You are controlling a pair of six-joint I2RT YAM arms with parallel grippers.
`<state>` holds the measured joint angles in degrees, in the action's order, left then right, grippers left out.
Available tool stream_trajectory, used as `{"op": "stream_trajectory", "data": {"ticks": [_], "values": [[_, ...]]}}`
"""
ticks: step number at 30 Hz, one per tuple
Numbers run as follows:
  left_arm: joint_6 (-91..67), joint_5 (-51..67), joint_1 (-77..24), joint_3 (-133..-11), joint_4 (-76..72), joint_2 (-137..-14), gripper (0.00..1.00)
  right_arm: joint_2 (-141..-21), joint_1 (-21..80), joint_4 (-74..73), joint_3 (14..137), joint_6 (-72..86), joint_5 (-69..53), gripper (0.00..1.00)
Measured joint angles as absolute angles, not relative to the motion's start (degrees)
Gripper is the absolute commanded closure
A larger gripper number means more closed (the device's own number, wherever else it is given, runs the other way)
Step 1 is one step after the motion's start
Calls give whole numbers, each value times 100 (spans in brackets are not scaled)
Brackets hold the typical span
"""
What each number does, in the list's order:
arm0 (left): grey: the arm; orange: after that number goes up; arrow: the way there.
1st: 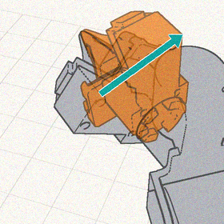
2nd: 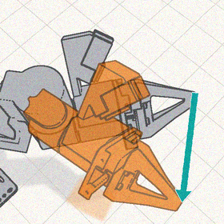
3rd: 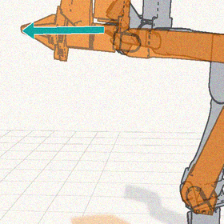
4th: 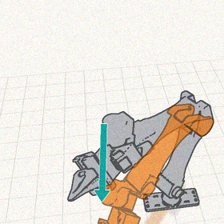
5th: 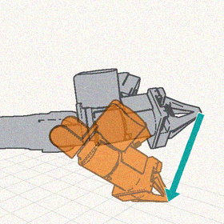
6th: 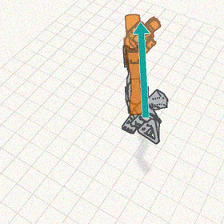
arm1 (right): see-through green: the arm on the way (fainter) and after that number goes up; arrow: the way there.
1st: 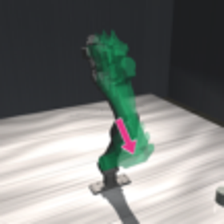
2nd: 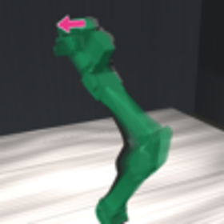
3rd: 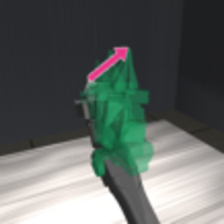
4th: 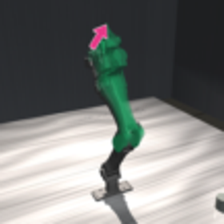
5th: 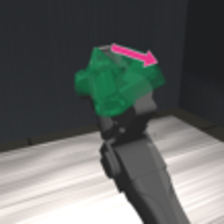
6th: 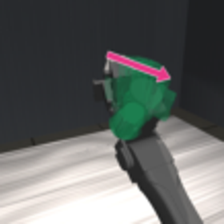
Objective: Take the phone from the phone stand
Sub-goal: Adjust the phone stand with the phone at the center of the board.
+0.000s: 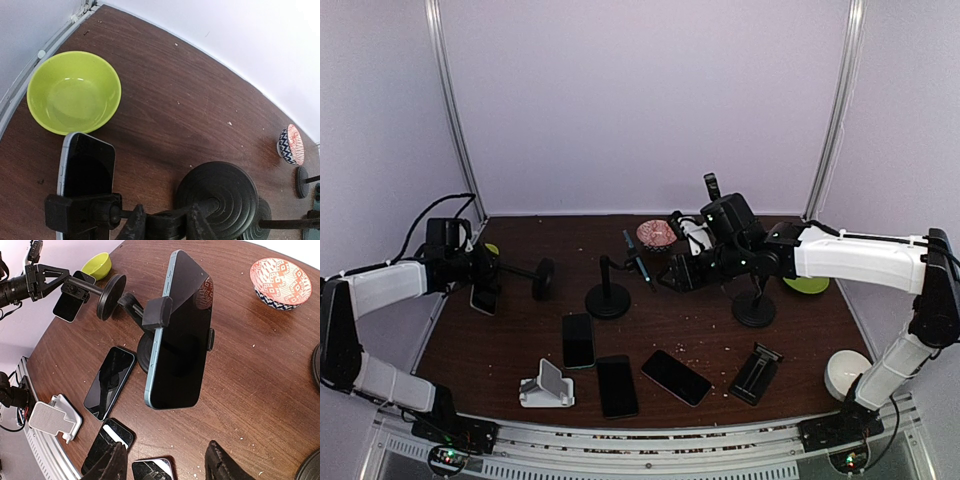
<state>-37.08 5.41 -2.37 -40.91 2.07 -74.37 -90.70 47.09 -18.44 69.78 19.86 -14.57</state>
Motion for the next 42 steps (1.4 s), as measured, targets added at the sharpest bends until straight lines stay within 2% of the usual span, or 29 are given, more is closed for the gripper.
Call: {"op": "stream_trajectory", "data": {"ticks": [6, 26, 42], "values": [[-3544, 228, -462, -4228, 565, -7295, 100, -9070, 4709, -1841, 6978, 1986, -1457, 46], [-2759, -1315, -1431, -5245, 2335, -7297, 100, -9070, 4709, -1839, 6978, 1988, -1463, 46], [-2381, -2069, -1990, -5824, 3470, -7443, 100, -9078, 4709, -1826, 6978, 1988, -1544, 46]]}}
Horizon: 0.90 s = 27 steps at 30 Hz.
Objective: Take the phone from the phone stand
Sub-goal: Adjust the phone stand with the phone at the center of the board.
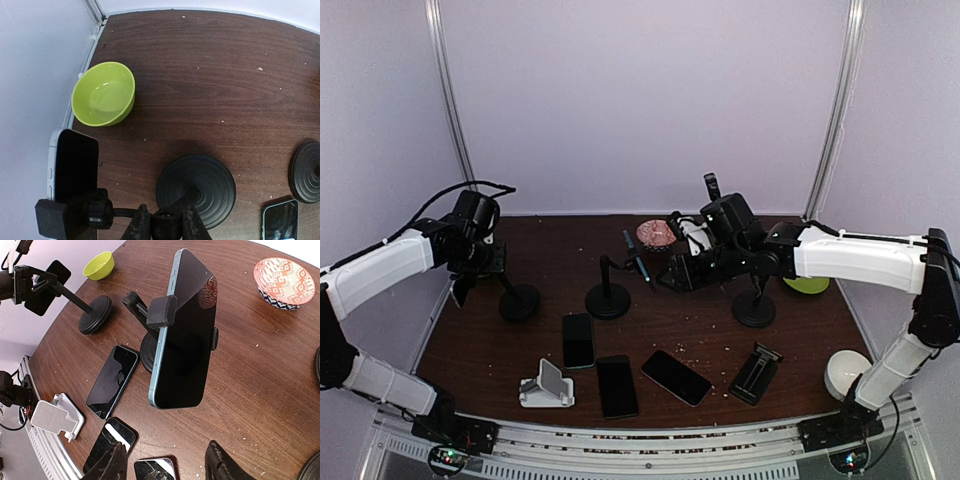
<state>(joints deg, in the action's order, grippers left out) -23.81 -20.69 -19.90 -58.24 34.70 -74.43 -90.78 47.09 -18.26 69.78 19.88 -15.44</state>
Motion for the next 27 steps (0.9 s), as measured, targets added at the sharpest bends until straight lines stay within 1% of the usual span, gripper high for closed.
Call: {"op": "stream_trajectory", "data": {"ticks": [10, 14, 22, 27], "values": [[-2187, -2429, -2388, -6141, 3824, -7675, 100, -9161, 4709, -1817, 6980, 1988, -1584, 46], [-2104, -2460, -2423, -6265, 3940, -7708, 100, -9196, 4709, -1817, 6984, 1988, -1601, 46], [-1828, -2602, -2582, -6901, 4388, -8018, 100, -9212, 4709, -1815, 6993, 1990, -1647, 46], [-1785, -2641, -2665, -6945, 4504, -8103, 100, -9212, 4709, -1809, 6993, 1990, -1656, 46]]}}
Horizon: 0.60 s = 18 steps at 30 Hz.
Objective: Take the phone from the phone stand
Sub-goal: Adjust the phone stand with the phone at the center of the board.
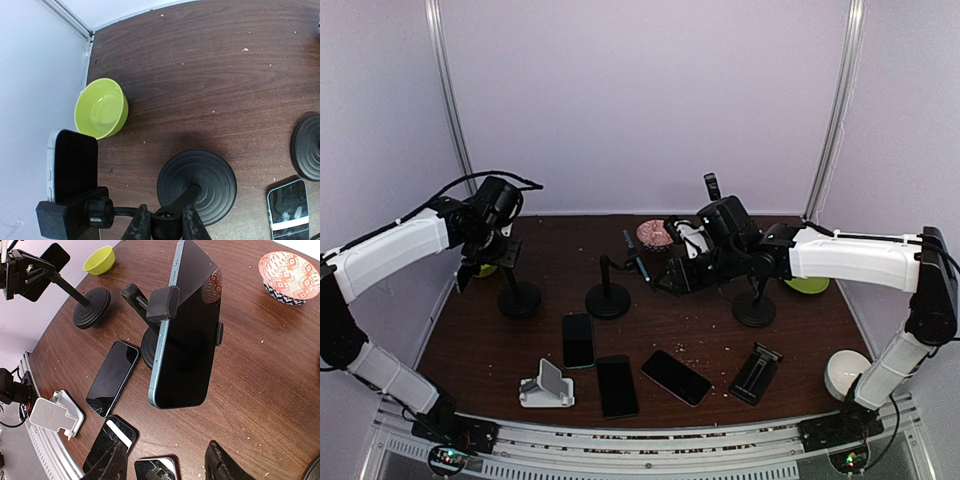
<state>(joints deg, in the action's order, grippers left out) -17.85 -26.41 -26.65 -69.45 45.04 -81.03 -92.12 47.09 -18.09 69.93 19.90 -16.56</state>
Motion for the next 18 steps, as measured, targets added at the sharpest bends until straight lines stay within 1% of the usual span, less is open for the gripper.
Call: {"op": "stream_trajectory", "data": {"ticks": [11, 18], "values": [[-2014, -2615, -2670, -6908, 4501, -8385, 100, -9212, 4709, -1726, 6965, 1992, -1656, 46], [-2163, -2539, -2672, -6700, 4447, -8429, 90, -9209, 4709, -1688, 6895, 1994, -1656, 46]]}}
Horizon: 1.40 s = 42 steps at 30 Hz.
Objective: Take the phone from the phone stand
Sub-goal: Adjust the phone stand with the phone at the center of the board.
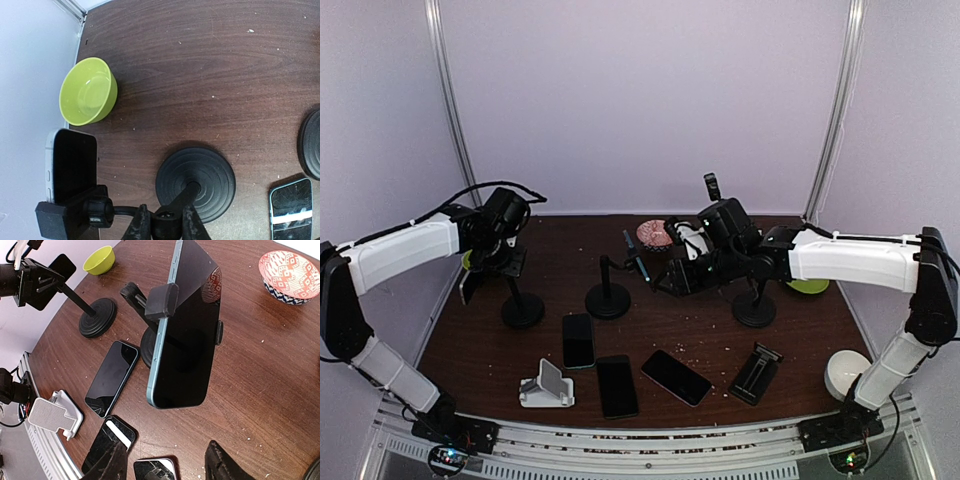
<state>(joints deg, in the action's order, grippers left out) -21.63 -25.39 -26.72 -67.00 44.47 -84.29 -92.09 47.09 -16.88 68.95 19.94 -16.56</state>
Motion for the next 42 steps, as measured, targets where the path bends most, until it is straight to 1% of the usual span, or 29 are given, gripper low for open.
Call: {"op": "stream_trajectory", "data": {"ticks": [3, 9, 16, 22, 29, 33, 42], "values": [[-2198, -2541, -2674, -6683, 4379, -8427, 86, -9209, 4709, -1688, 6895, 1994, -1656, 46], [-2246, -2532, -2674, -6580, 4294, -8355, 76, -9209, 4709, -1686, 6895, 1994, -1656, 46], [-2263, -2464, -2674, -6488, 4141, -8296, 68, -9209, 4709, -1688, 6895, 1997, -1653, 46], [-2241, -2423, -2674, -6488, 4051, -8248, 55, -9209, 4709, -1693, 6895, 1994, -1653, 46], [-2213, -2408, -2674, -6490, 4045, -8088, 45, -9209, 4709, -1695, 6895, 1994, -1651, 46], [-2200, -2368, -2674, -6493, 4049, -8042, 41, -9209, 4709, -1697, 6895, 1992, -1649, 46], [-2174, -2314, -2674, -6547, 4080, -7944, 37, -9209, 4709, -1708, 6895, 1992, -1647, 46]]}}
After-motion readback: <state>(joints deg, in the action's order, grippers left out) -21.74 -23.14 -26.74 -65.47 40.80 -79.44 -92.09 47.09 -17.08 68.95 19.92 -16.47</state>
